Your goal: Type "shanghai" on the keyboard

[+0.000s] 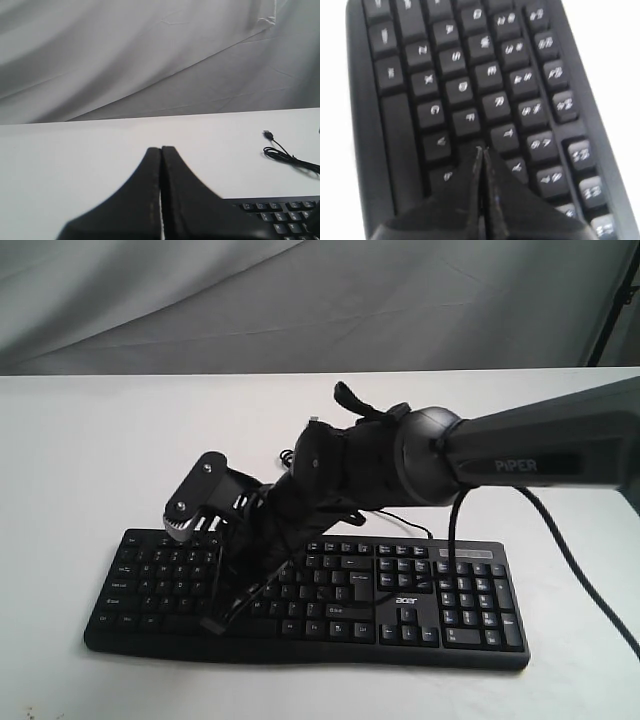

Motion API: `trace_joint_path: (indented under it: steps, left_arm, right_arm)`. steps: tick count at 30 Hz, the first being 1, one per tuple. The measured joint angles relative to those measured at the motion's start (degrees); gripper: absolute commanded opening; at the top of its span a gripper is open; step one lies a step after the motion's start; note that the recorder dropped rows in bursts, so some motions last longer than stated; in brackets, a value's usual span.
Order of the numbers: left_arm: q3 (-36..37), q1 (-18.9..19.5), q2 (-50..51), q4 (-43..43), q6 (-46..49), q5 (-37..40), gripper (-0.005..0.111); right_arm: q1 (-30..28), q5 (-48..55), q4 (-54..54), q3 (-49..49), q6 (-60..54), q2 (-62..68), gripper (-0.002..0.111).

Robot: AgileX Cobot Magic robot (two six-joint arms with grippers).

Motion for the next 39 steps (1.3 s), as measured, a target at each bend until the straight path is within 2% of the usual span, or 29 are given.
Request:
trace_joint_path:
  steps: [6, 17, 39]
  left_arm:
    - [0.00, 0.00, 0.00, 0.00, 0.00, 0.00, 0.000]
    - [0.00, 0.00, 0.00, 0.00, 0.00, 0.00, 0.000]
    - [0.00, 0.00, 0.00, 0.00, 0.00, 0.00, 0.000]
  right_arm:
    - [1.24, 1.66, 0.00, -7.43, 0.00, 1.50, 0.000]
    - [3.94, 9.51, 0.00, -25.14, 0.69, 13.31, 0.000]
    - [4.04, 10.48, -0.13, -26.41, 0.80, 15.82, 0.000]
